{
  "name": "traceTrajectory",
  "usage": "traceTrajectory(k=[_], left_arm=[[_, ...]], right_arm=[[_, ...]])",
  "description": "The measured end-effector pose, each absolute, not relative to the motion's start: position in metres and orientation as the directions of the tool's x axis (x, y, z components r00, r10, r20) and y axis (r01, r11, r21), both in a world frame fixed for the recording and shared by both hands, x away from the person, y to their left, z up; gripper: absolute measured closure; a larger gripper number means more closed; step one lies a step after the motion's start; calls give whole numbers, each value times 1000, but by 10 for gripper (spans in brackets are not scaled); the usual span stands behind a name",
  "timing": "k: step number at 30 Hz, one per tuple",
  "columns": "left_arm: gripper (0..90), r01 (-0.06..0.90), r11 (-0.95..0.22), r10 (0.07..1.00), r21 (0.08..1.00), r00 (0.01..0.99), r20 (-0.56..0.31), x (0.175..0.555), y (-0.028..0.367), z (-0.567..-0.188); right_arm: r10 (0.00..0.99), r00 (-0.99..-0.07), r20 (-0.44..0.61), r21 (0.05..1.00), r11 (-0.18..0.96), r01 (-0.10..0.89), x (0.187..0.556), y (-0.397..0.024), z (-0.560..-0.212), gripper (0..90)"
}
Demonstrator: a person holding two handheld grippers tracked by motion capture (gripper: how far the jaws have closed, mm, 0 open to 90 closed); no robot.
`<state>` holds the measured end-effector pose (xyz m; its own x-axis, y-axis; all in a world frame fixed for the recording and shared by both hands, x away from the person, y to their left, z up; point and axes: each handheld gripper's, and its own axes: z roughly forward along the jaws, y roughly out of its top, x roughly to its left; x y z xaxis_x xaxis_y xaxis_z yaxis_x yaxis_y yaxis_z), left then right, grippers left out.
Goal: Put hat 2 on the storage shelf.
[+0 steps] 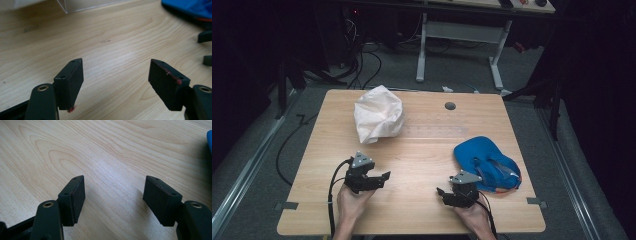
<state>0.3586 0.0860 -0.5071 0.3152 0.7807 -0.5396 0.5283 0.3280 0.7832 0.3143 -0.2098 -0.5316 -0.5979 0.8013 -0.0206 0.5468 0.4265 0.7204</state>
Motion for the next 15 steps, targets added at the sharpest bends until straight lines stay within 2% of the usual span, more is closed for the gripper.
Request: traceTrajectory(k=[4, 7, 15], left_arm=[[286, 514, 324, 796, 794, 305, -522, 360, 82, -521], [285, 492, 303, 825, 816, 294, -483, 361, 80, -531], [272, 474, 251, 865, 844, 280, -415, 360, 77, -545]], right_arm=[[795, -606, -5, 716, 426, 553, 313, -209, -531, 316], [789, -614, 24, 720, 413, 558, 312, -211, -528, 347], [783, -622, 34, 809, 344, 477, 297, -226, -491, 422]])
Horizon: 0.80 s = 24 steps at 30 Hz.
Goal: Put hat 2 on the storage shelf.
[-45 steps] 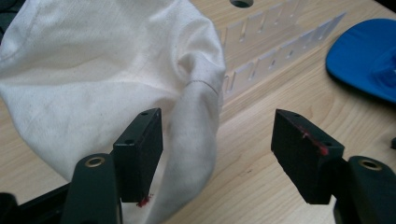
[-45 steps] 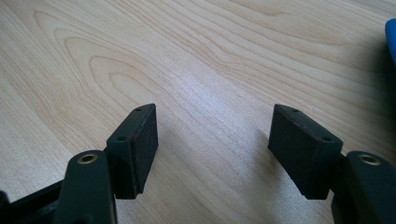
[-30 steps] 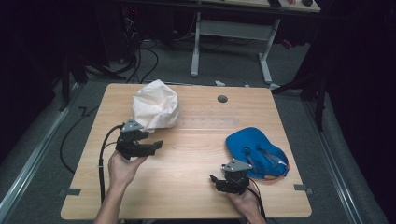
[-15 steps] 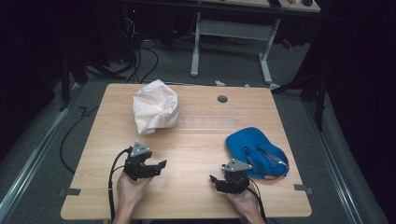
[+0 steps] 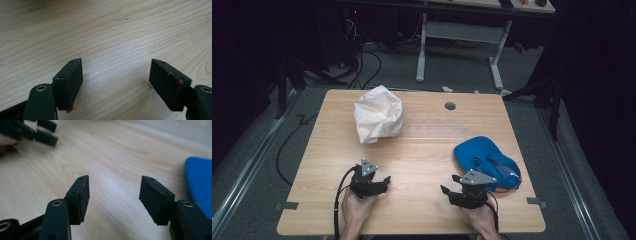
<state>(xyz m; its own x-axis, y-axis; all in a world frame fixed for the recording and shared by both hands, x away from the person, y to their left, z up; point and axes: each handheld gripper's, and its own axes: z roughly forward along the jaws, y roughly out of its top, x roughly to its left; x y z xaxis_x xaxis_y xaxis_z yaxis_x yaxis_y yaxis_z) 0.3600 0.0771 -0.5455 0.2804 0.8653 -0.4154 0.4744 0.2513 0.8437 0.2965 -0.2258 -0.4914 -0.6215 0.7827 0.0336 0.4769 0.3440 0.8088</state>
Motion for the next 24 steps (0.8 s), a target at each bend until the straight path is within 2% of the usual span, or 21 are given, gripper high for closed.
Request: traceTrajectory(k=[5, 11, 15, 21, 24], left_arm=[[259, 473, 232, 871, 850, 288, -398, 360, 76, -546], [248, 473, 235, 872, 849, 283, -399, 360, 76, -547], [247, 473, 235, 872, 849, 283, -399, 360, 76, -547], [247, 473, 235, 873, 849, 282, -398, 360, 76, -547], [248, 473, 234, 873, 849, 282, -398, 360, 76, -547]], right_arm=[[812, -584, 6, 845, 309, 437, 294, -247, -467, 425], [893, -445, -64, 859, 276, 431, 310, -292, -449, 412], [939, -340, -54, 836, 229, 500, 337, -333, -451, 413], [961, -273, -51, 807, 200, 555, 356, -363, -459, 401], [963, -267, -42, 791, 195, 580, 365, -372, -464, 400]])
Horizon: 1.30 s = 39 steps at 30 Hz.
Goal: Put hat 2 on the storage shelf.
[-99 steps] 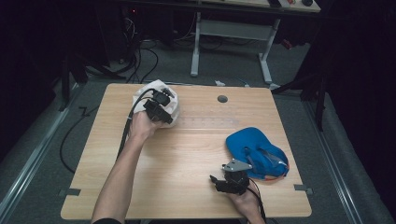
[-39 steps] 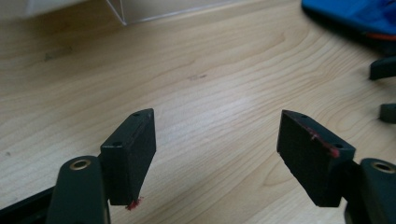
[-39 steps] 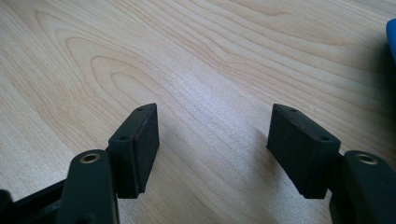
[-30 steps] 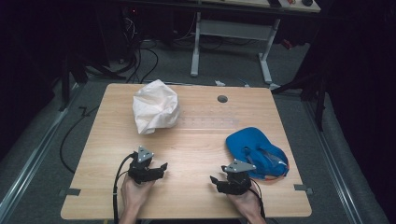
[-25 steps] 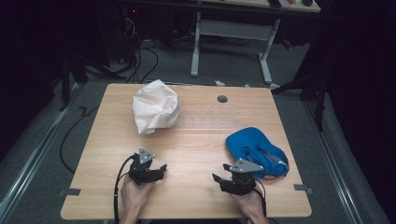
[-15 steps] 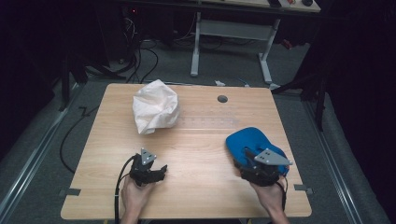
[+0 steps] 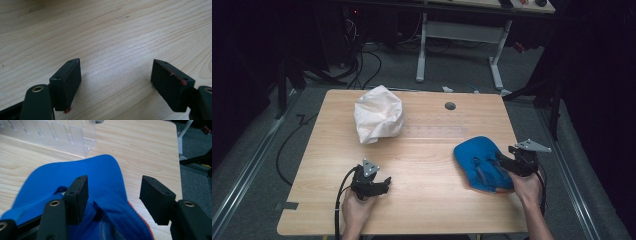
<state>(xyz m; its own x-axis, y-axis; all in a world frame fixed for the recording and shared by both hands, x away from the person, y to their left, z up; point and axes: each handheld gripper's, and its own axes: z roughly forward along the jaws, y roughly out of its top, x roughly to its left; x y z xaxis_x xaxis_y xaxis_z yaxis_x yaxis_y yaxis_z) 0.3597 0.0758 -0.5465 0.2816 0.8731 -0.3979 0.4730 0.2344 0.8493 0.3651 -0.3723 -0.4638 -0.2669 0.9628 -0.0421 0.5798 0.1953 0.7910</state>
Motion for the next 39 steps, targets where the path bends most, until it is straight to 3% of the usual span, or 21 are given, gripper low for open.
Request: traceTrajectory(k=[16, 33, 39], left_arm=[[251, 472, 235, 874, 850, 280, -398, 360, 76, -547], [251, 472, 236, 874, 849, 279, -398, 360, 76, -546], [251, 472, 236, 874, 849, 280, -398, 360, 76, -546]], right_arm=[[955, -293, 45, 695, 180, 696, 401, -385, -491, 407], [941, -319, 112, 664, 168, 729, 389, -373, -498, 511], [930, -344, 126, 672, 175, 719, 384, -366, -499, 592]])
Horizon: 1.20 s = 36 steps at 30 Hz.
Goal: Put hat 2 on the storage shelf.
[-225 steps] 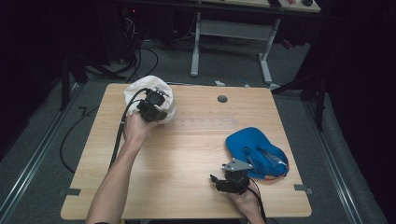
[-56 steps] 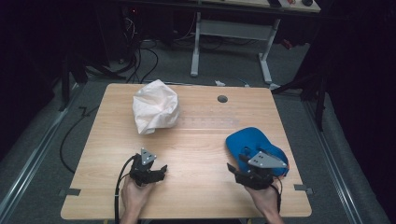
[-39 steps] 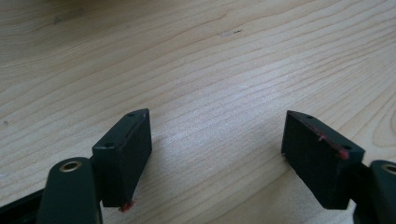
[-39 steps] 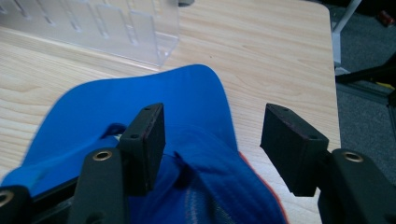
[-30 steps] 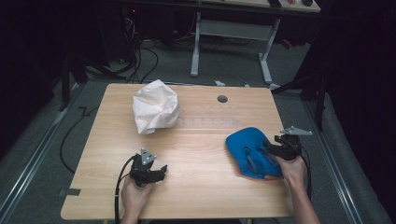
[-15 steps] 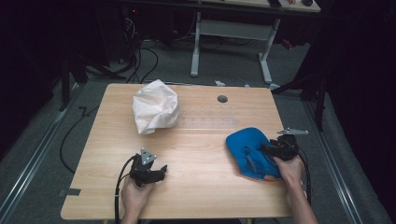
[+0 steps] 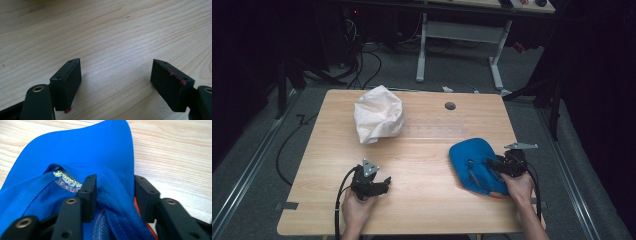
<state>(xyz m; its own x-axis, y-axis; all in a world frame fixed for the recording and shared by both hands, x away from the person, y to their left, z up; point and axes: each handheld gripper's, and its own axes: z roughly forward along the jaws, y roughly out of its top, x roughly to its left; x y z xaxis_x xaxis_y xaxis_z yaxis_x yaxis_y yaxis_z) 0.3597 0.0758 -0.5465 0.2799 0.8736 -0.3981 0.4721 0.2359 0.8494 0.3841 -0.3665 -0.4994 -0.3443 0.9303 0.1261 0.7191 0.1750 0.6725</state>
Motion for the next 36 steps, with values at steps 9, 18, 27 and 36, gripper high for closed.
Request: traceTrajectory(k=[9, 18, 27, 36], left_arm=[[251, 472, 236, 874, 850, 280, -398, 360, 76, -547], [251, 471, 237, 874, 850, 279, -398, 360, 76, -547], [257, 468, 240, 876, 850, 274, -398, 360, 75, -547], [248, 470, 237, 876, 850, 275, -397, 360, 75, -546]], right_arm=[[904, -400, 149, 652, 214, 727, 382, -355, -503, 765], [865, -446, 231, 658, 199, 726, 376, -351, -501, 844], [825, -467, 320, 674, 149, 724, 371, -342, -494, 858], [801, -491, 343, 698, 132, 703, 370, -330, -476, 860]])
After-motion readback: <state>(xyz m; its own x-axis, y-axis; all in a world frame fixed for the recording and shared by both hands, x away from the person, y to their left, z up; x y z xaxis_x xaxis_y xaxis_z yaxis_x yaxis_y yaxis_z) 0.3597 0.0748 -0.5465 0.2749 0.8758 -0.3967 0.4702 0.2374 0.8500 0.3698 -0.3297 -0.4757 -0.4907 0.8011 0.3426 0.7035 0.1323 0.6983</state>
